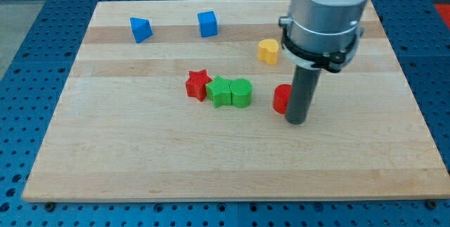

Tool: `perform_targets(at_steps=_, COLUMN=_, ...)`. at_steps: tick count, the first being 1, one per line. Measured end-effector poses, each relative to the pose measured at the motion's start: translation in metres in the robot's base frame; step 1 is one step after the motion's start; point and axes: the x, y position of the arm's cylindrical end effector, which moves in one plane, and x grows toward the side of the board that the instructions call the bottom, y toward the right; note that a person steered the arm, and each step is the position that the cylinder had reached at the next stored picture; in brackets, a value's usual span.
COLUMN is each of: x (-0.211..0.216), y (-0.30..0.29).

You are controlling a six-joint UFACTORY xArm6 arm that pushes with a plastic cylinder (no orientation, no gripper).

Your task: Push the red circle to the line of blocks

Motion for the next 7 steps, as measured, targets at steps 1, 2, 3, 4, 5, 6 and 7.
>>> perform_targets(at_steps=1, x=-0.002, y=0.018)
perform_targets(at_steps=2, x=-0.013, y=0.034)
perform_targets(at_steps=3, x=-0.017, y=0.019)
perform_targets(at_steps=4, x=-0.017, y=0.009)
perform_targets(at_steps=5, x=-0.017, y=0.001)
perform_targets(at_steps=6, x=-0.017, y=-0.009)
perform_targets(at_steps=7, x=-0.027, y=0.027)
